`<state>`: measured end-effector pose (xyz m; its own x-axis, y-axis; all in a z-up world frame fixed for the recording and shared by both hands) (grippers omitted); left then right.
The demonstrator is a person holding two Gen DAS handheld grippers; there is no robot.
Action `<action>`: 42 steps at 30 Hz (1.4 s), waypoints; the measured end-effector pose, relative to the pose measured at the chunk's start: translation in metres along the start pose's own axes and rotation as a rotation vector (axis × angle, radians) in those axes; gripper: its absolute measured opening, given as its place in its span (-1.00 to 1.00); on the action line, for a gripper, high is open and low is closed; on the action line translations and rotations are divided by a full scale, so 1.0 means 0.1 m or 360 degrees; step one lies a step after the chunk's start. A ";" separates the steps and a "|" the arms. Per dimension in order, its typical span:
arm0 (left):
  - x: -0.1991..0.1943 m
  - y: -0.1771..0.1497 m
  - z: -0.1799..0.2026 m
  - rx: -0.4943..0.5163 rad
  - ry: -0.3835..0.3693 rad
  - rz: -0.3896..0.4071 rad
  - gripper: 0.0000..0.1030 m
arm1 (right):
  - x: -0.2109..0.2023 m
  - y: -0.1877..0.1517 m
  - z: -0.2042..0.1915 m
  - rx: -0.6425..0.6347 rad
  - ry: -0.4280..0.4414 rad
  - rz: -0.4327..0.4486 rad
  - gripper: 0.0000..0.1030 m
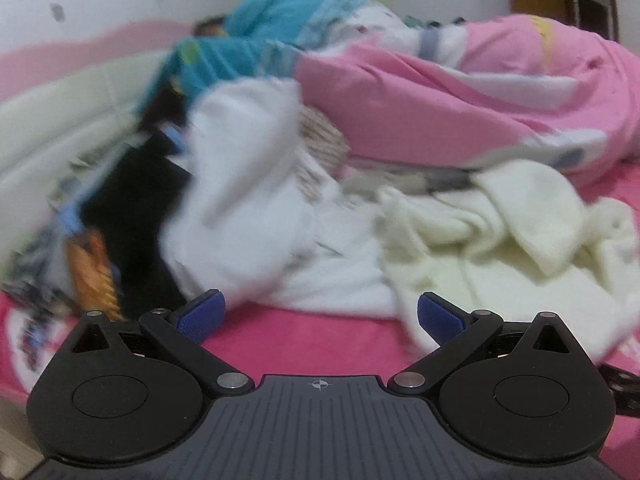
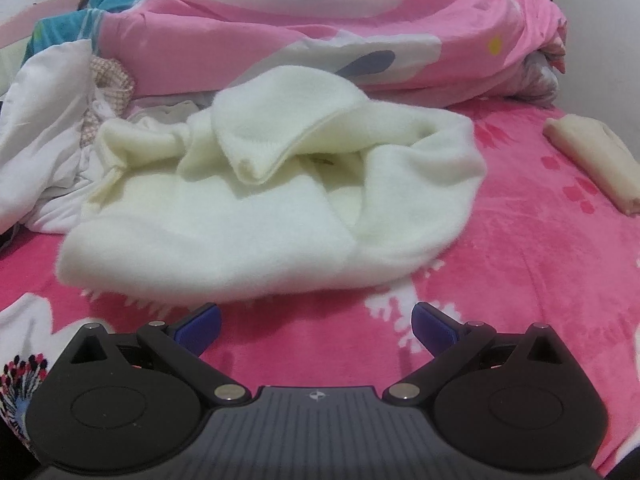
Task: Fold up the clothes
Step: 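Move both grippers toward the crumpled cream fleece garment on the bed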
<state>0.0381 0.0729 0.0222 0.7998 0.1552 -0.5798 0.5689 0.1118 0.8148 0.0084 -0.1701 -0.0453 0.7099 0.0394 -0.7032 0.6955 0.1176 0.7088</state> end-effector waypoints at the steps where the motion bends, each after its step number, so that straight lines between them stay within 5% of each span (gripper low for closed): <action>1: 0.02 -0.04 0.05 -0.0014 -0.0031 -0.0011 1.00 | 0.00 0.01 0.00 -0.0005 -0.0010 0.0000 1.00; 9: 0.15 -0.16 0.31 -0.0081 -0.0212 -0.0045 1.00 | -0.01 0.07 0.04 -0.0034 -0.0074 0.0007 1.00; 29: 0.31 -0.09 0.45 -0.0074 -0.0277 -0.0045 1.00 | 0.09 0.16 0.11 -0.0047 -0.0061 -0.0024 1.00; 42: 0.52 -0.14 0.49 -0.0095 -0.0363 -0.0042 1.00 | -0.10 0.31 0.29 -0.0021 0.0097 0.0233 1.00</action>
<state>0.0810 0.0314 -0.0193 0.8111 -0.0735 -0.5803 0.5835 0.1721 0.7937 0.0260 -0.1960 -0.0150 0.7953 0.1172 -0.5947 0.5833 0.1193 0.8035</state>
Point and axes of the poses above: each gripper's, at about its wrist camera, not at the fingertips, and x roughly the way its jaws point, z to its right, y to its top, the point moved 3 cm from there along x, roughly the way its jaws point, and after that the axes turned 7 degrees about -x, right-handed, at the moved point
